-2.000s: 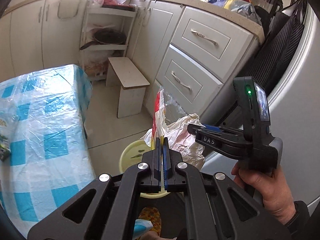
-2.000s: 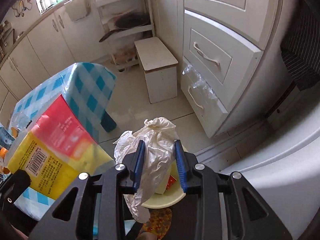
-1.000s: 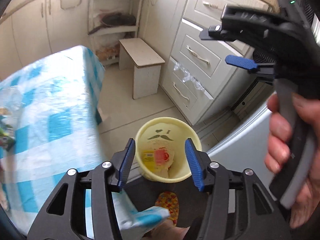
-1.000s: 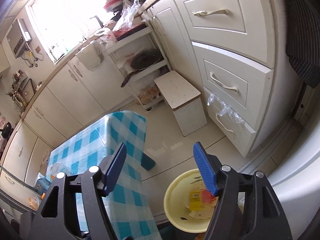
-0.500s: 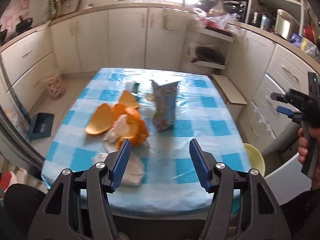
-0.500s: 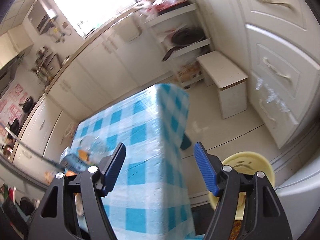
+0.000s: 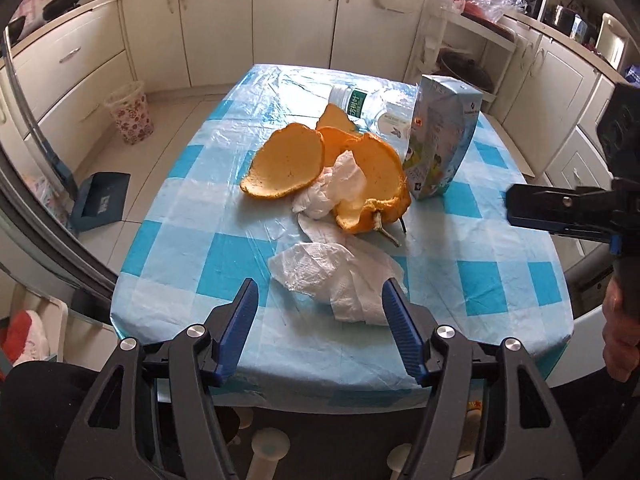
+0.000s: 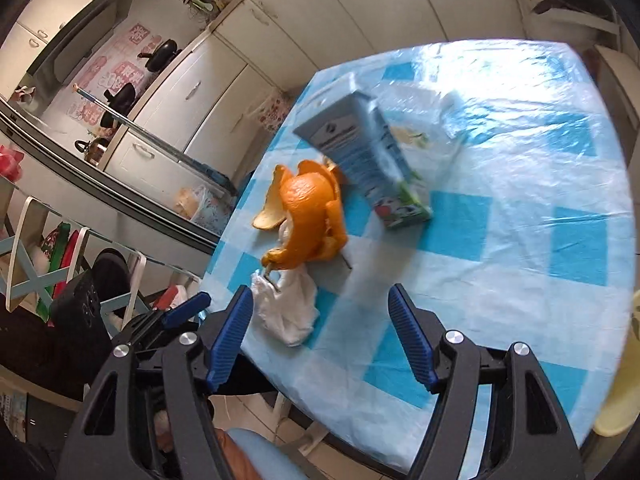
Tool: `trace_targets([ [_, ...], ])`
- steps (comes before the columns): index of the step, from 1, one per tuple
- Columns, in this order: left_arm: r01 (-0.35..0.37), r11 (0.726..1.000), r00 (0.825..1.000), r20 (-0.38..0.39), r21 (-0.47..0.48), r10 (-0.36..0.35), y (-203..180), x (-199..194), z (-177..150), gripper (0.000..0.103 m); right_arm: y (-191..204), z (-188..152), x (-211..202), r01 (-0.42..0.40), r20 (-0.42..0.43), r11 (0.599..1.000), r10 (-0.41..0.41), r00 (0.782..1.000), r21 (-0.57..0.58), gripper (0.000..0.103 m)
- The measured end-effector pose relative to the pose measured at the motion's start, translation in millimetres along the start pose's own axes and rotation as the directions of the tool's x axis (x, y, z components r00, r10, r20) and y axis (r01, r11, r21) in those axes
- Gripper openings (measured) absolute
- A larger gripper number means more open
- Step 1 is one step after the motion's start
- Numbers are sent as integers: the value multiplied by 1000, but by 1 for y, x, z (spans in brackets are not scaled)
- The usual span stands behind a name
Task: Collect trash
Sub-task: 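Return to the table and grasp an orange peel with the right tool, then grasp the white tissue with the left tool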
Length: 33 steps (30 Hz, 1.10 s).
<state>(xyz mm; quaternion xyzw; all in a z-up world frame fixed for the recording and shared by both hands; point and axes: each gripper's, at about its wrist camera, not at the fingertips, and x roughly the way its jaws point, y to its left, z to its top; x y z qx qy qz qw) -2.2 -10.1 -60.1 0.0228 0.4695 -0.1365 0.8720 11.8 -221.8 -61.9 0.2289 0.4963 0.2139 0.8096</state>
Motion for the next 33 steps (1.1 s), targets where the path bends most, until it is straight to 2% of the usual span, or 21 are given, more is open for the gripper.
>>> trace_targets([
  [7,7,1000,1000,-13,-3,-7,6,14,-1,65,19,16,49,-53,-28,995,55,998,81,58],
  [11,15,1000,999,-33,8,-15,5,25,1,65,20,22,57,-16,-36,995,20,999,98,52],
  [13,19,1000,999,-37,13,-19,3,30,3,65,15,20,56,4,-32,994,-1,1000,107,47],
  [16,22,1000,999,-33,18,-22,-1,36,5,65,5,19,54,24,-21,992,-21,1000,124,32],
  [18,25,999,999,-34,24,-24,-3,39,5,54,1,19,50,20,-15,991,-19,1000,133,22],
  [20,54,998,996,-70,16,-52,-3,45,5,19,-2,19,46,13,-3,991,-13,1000,136,18],
  [23,86,996,993,-77,-10,-86,2,46,4,10,1,18,38,-9,10,992,8,1000,128,16],
  [28,132,991,990,-47,-39,-134,11,33,3,8,1,13,18,-21,33,995,18,999,96,13],
  [30,178,982,983,-35,-61,-181,15,28,4,8,-1,10,8,-7,46,997,3,999,80,13],
  [33,270,958,962,-14,-98,-272,20,21,5,8,-8,4,-10,25,66,998,-29,997,63,13],
])
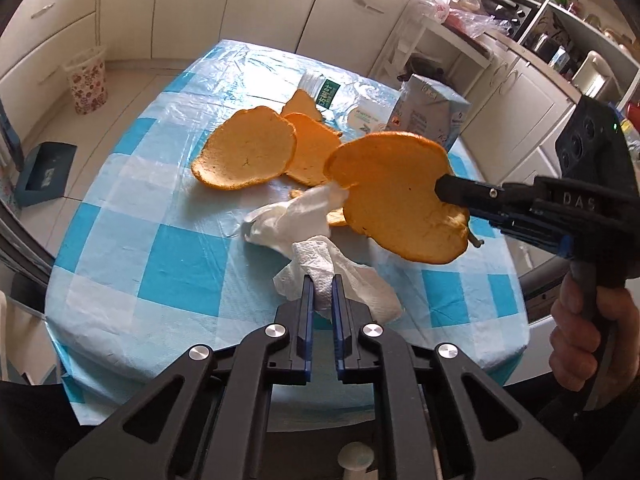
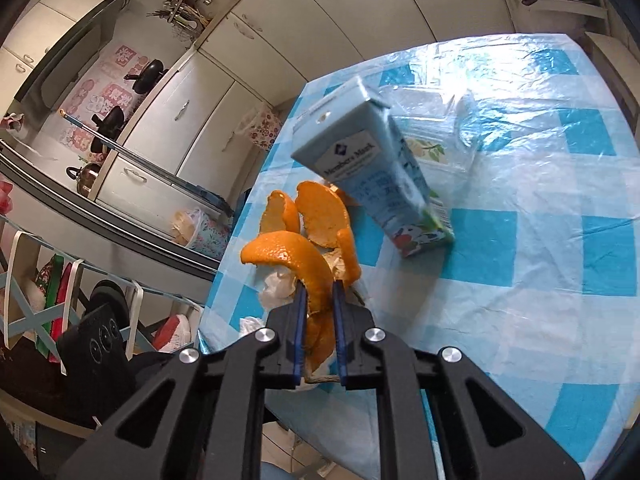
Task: Collect trash
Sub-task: 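Grasp the white tissue with the left tool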
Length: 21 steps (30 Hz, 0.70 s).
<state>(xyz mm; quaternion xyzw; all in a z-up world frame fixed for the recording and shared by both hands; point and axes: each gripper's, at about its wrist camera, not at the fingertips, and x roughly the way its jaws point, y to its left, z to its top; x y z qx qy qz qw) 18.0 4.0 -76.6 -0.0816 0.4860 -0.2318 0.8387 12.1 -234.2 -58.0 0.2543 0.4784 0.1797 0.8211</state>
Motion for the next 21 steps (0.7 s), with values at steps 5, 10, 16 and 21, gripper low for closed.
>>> trace_targets([
  [5,122,992,992,26,-7,-122,-6,-9,2,8,-17,-6,-22,90,24,996,-90,996,-27,13],
  [10,153,988,988,24,2,-153,-13,-7,1,8,-35,-14,-25,246,10,967,-246,969,-69,12],
  [16,153,988,988,12,27,-153,-20,-5,-1,8,-48,-23,-5,304,-56,950,-308,950,-75,14],
  [21,162,986,986,24,34,-163,-19,-9,0,8,-46,-24,-8,287,-30,955,-290,957,-75,8],
])
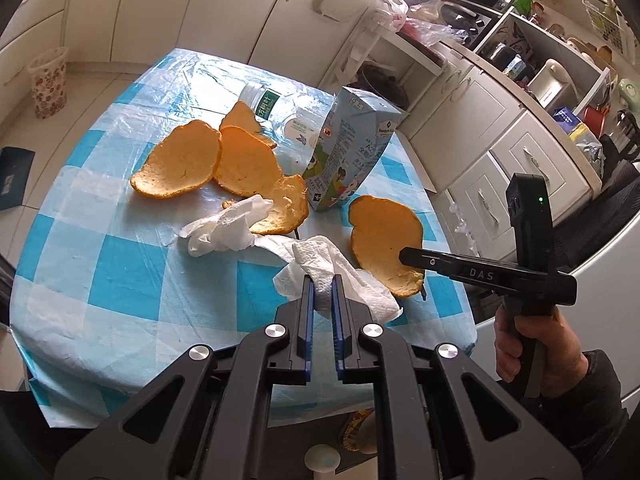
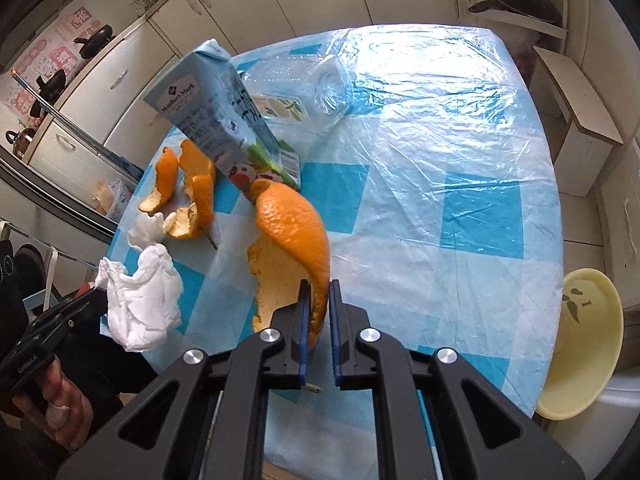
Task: Collect trash
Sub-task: 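Grasp the white tissue with the left tool, then carry the peel and tissue to the yellow bin and open both tools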
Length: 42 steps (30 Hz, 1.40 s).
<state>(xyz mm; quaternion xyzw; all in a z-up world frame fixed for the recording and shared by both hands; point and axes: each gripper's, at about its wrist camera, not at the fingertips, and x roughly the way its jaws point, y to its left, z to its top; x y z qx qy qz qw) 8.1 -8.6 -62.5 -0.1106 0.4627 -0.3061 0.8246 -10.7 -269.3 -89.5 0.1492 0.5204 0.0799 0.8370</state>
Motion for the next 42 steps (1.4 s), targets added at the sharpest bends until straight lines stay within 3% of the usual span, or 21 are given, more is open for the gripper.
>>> trace_targets([
  [7,37,999,999,29,39,-38,-16,-12,2,8,1,-4,-31,-4,74,1000,5,997,-24,7],
  [14,60,989,996,55,135,-68,-65,-18,9,8,-41,-13,-80,55,181,997,-64,981,53,7],
  [18,99,975,993,46,201,-111,-106,-7,13,8,-85,-23,-118,119,250,981,-155,956,154,7],
  [22,152,951,987,15,268,-162,-157,15,15,8,-125,-34,-152,259,277,935,-323,905,242,8],
  [25,187,931,982,-22,314,-189,-197,39,13,8,-148,-37,-161,349,237,900,-410,881,262,8],
  [28,215,916,976,-63,338,-206,-232,67,8,8,-164,-37,-156,409,172,881,-453,875,238,8],
  [34,225,912,972,-145,342,-186,-276,130,-6,8,-200,-42,-133,504,43,848,-516,855,165,7],
  [40,178,926,970,-219,334,-107,-302,202,-23,8,-249,-53,-111,489,-82,840,-485,871,236,10],
  [42,156,930,965,-252,333,-71,-311,227,-27,8,-258,-54,-113,483,-85,830,-480,873,279,20],
])
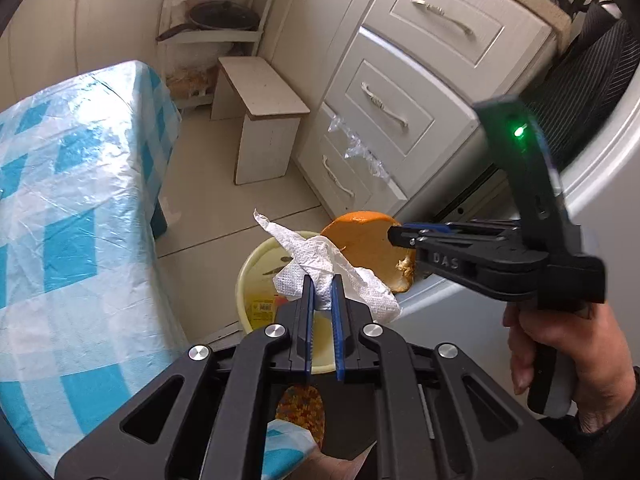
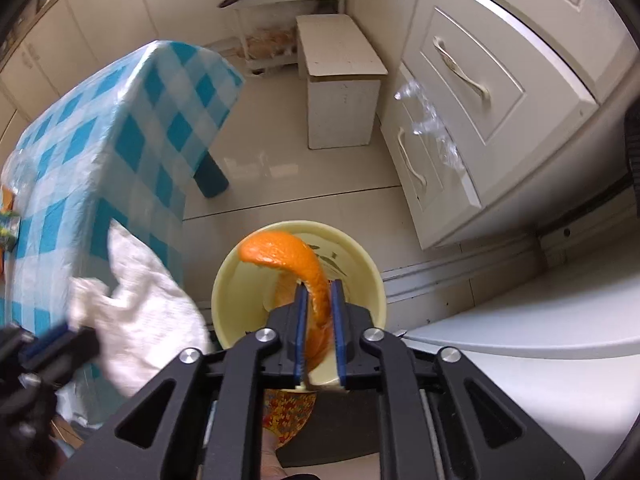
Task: Collect trash
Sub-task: 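Carry the peel and tissue to the yellow bin and open both tools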
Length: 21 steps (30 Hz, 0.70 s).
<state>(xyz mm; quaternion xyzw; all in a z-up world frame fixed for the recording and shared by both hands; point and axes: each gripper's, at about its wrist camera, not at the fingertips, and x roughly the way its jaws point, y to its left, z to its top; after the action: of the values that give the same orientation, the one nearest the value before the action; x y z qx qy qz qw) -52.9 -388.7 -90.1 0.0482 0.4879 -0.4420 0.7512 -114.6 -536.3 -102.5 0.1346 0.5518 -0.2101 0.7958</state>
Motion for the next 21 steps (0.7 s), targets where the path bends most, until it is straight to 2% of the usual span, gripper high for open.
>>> trace_targets([
  [2,-25,1000,999,-42,-4,25,-5,23,1,8,-6,4,-7,-15,31,999,14,999,47,31],
  [4,-34,999,997,-73,-2,34,-11,39,2,10,-7,9,-19,-43,80,996,37,996,74,31],
  [6,-42,999,996,-78,11,42,-17,43,1,18,-6,16,-29,-63,122,994,53,991,84,37],
  [7,-48,999,996,-72,20,50,-19,41,1,27,-5,18,-34,-74,146,993,60,987,87,38],
  [8,-68,997,996,-58,38,70,-23,37,0,38,-5,21,-38,-80,170,993,63,983,91,41],
  [10,-97,993,995,-27,66,99,-26,29,1,46,-6,25,-47,-109,217,989,85,972,102,43],
  [12,-126,988,992,-6,83,127,-26,17,0,48,-9,29,-57,-118,266,987,84,960,112,53],
  [16,-178,979,983,55,100,173,-22,-14,-4,54,-10,32,-72,-140,336,982,89,938,131,57],
  [21,-241,965,965,126,101,228,-5,-61,-14,59,1,34,-78,-143,359,982,92,929,120,62],
])
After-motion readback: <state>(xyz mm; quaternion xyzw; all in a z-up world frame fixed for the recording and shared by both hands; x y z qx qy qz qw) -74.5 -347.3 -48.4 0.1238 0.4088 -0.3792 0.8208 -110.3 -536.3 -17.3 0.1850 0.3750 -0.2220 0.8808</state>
